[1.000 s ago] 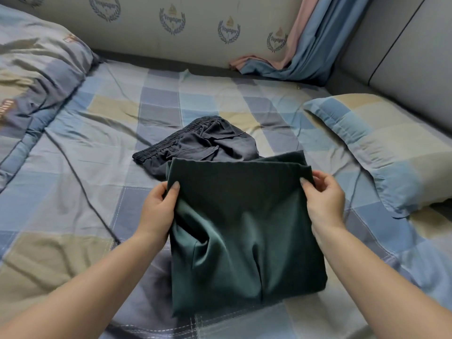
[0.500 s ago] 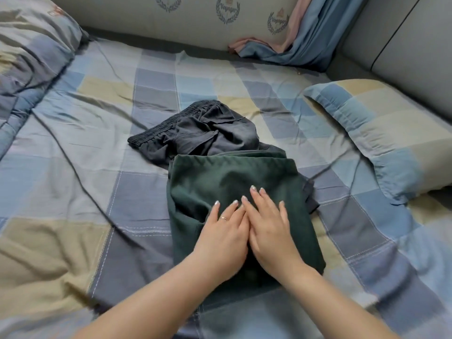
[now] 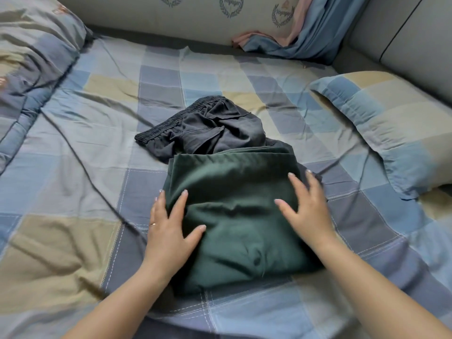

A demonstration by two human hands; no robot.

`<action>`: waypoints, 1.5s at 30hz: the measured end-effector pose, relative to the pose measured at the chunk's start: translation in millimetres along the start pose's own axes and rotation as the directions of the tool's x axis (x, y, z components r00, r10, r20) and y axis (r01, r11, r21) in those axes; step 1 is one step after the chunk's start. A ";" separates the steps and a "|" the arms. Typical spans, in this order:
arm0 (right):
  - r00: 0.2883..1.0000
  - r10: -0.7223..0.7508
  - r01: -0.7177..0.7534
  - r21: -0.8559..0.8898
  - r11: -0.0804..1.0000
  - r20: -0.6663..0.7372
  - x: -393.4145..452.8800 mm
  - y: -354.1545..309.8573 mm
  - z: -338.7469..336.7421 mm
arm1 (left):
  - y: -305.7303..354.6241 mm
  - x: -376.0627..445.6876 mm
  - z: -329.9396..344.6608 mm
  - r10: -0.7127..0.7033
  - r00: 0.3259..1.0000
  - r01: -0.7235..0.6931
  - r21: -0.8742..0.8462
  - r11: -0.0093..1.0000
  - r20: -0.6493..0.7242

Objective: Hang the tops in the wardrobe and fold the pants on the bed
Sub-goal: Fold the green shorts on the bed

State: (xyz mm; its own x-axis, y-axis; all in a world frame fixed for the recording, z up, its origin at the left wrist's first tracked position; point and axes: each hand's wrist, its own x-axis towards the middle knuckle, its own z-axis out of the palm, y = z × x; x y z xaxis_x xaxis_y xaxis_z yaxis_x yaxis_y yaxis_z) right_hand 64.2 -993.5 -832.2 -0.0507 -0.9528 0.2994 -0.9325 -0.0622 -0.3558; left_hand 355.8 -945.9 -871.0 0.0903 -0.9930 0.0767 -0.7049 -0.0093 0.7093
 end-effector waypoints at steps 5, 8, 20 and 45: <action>0.884 0.196 -0.399 0.465 0.791 0.425 -22.3 26.5 -21.4 | -5.9 35.7 -17.2 -0.062 0.980 0.124 -0.335 0.934 0.188; 0.868 0.131 -0.385 0.483 0.787 0.478 -19.9 18.5 -21.1 | -0.2 56.3 -21.2 -0.039 0.938 0.127 -0.235 0.964 0.346; 0.810 0.116 -0.522 0.618 0.588 0.575 -72.8 11.6 -84.4 | 0.2 -31.1 -28.3 -0.186 0.971 0.199 -0.080 0.977 0.149; 0.789 0.519 -0.586 0.152 0.796 0.329 -314.3 -68.2 -362.8 | 269.9 -209.5 -158.2 0.220 0.869 -0.168 -0.153 0.974 0.443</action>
State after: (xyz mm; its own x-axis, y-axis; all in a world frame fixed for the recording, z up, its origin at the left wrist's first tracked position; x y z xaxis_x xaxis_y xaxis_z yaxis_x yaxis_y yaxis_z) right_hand 14.0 -581.9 -580.9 -0.4057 -0.8819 -0.2400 -0.6578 0.4640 -0.5933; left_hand 257.9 -721.7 -584.7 -0.3881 -0.9174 -0.0880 -0.5939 0.1759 0.7851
